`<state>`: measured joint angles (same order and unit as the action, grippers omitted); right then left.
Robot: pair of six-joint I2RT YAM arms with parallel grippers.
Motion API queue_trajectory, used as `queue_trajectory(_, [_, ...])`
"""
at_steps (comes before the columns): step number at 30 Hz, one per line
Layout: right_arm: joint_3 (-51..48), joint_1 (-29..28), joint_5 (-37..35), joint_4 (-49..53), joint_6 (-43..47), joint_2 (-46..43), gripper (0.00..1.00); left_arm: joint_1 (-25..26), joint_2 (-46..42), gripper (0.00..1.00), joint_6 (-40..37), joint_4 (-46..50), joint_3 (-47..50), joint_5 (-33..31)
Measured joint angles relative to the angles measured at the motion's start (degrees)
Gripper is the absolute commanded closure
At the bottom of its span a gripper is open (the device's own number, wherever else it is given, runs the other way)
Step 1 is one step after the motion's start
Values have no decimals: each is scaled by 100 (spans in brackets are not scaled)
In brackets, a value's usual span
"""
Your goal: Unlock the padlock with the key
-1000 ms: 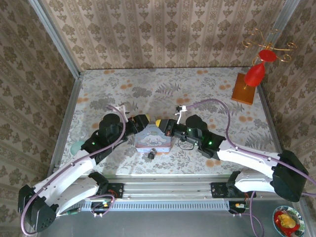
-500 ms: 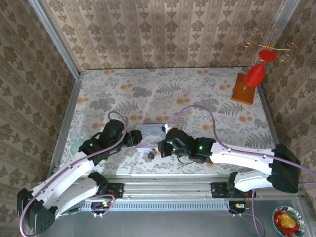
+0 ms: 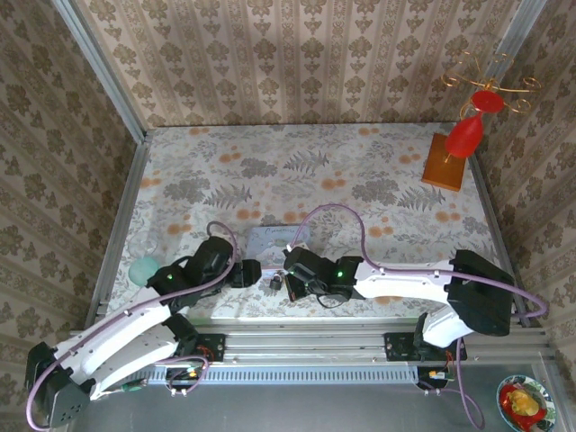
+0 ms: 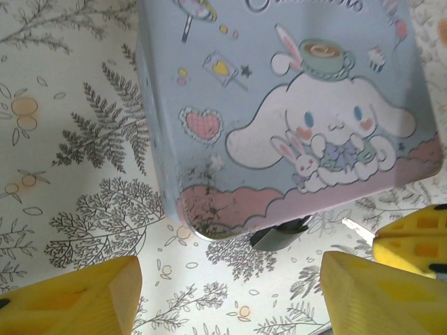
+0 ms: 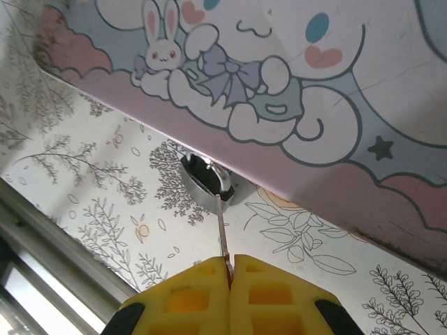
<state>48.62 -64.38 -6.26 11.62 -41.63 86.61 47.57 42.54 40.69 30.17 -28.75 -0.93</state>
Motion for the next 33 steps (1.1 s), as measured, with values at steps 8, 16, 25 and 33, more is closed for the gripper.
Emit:
queue_trajectory(8, [111, 109, -90, -74, 136, 107, 100, 229, 26, 31, -22, -352, 275, -66])
queue_trajectory(16, [291, 313, -81, -192, 286, 321, 100, 278, 505, 33, -44, -1082, 411, -61])
queue_trajectory(25, [378, 702, 57, -415, 551, 450, 100, 284, 975, 37, -50, -1893, 490, -85])
queue_trajectory(33, [396, 1187, 531, -717, 754, 527, 100, 297, 1788, 38, -116, -2750, 527, -83])
